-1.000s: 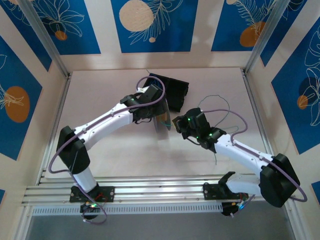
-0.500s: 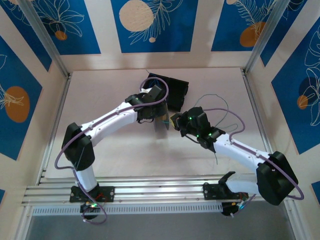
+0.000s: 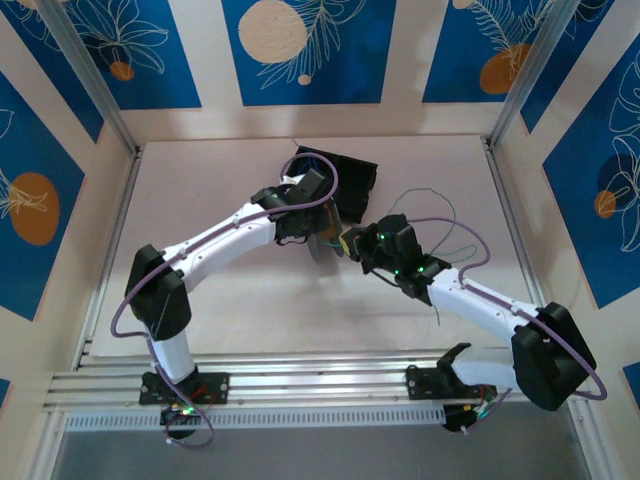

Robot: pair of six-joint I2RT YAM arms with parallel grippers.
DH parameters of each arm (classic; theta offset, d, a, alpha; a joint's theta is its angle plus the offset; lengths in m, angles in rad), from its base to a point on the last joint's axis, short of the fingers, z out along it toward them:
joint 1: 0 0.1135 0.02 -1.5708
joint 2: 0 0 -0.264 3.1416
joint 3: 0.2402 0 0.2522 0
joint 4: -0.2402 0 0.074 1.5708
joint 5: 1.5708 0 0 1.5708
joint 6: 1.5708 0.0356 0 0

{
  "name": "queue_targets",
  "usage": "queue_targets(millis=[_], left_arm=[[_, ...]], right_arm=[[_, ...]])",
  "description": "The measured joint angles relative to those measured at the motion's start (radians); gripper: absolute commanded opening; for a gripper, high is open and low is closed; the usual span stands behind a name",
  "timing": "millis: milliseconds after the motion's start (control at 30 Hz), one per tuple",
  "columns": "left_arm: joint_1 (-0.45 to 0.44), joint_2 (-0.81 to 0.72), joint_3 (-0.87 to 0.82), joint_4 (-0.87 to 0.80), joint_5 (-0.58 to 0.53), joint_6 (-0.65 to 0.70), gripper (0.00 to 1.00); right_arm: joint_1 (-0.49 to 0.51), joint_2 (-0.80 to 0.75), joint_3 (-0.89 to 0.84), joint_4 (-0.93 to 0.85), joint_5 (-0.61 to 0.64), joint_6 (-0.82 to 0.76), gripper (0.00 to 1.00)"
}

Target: Wrap the cables

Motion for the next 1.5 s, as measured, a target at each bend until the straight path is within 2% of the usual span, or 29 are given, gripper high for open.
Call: queue_targets(millis=[433,633,800,900,967,1067,1267,1500], left_arm=[[0.005,0.032,0.015,-0.011,0.000,0.000,0.28],[0.008,0.053,0.031,-0.034,-0.009,0.000,0.00],[0.010,0.077,0.063,-0.043,-0.011,0.004,0.00],[0.010,0.078,0.065,-0.053,-0.013,0.005,0.00],[0.013,0.077,0.066,-0.058,-0.015,0.017,0.00],[0.024,0.064,0.065,-0.073,-0.011,0.031,0.00],[0.064,-0.057,0.065,-0.109,-0.008,0.076,0.00],[0.158,-0.245,0.065,-0.114,0.018,0.212,0.00]], right_arm=[[-0.025,0.000,-0.023,0.035,-0.037,0.000,0.00],[-0.034,0.001,-0.024,0.048,-0.067,0.000,0.00],[-0.040,0.002,-0.024,0.053,-0.078,-0.005,0.01],[-0.045,0.002,-0.024,0.053,-0.090,-0.027,0.21],[-0.051,0.002,-0.023,0.055,-0.112,-0.050,0.44],[-0.075,-0.001,-0.023,0.040,-0.135,-0.085,0.66],[-0.133,-0.068,-0.005,-0.054,-0.210,-0.195,1.00],[-0.243,-0.156,0.076,-0.118,-0.338,-0.304,0.99]])
